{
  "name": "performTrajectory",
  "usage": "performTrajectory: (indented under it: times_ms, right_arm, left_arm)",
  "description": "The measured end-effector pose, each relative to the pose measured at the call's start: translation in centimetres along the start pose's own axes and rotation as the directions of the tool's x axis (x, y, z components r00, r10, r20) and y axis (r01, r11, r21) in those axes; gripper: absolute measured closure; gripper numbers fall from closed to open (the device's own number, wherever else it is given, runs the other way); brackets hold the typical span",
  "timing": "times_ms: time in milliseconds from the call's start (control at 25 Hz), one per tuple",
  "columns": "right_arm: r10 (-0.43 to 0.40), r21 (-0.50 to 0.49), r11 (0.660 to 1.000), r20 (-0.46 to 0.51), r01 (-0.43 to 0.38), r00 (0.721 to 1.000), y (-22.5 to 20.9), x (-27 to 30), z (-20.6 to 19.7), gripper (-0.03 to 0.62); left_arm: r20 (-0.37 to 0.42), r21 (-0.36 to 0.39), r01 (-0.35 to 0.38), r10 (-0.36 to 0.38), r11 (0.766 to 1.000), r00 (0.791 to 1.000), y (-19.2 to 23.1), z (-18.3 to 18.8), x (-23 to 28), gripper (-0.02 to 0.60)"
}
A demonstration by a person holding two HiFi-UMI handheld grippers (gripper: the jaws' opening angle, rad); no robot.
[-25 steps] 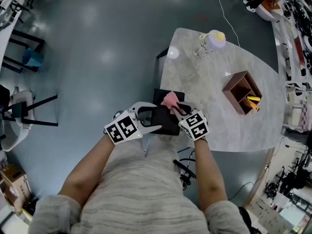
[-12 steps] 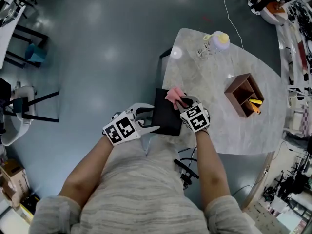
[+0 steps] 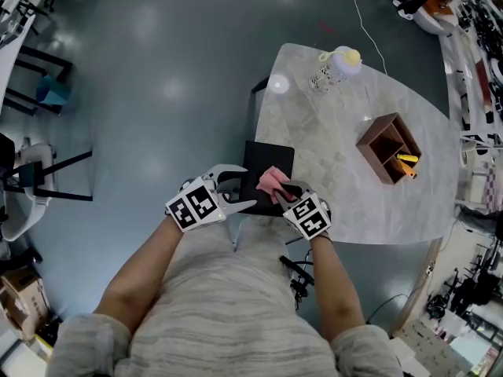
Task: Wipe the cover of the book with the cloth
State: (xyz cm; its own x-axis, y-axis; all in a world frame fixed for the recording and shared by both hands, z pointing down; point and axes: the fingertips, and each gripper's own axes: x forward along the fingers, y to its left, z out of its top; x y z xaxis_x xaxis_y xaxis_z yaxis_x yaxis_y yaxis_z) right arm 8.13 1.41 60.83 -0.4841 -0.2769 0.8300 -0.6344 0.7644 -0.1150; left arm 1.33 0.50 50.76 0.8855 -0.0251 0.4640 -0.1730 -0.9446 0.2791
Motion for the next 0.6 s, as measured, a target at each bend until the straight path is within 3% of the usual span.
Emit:
performTrajectory:
  times_ms: [400,600]
  right_arm:
    - [0.089,-0.007,0.996,-0.029,-0.089,0.996,5.7,-1.1,-2.6,0.537]
    - [0.103,-0.001,0.995,-0.023,-0.103,0.994,6.5,-1.6,-2.5,0.537]
  left_arm:
    - [-0.05,-0.022,-0.01,0.009,1.0,0.999,0.9,-1.4,0.9,0.311]
    - [-0.12,-0.195,-0.078,0.055,0.978,0.991,3.3,-5.0,1.9,0.327]
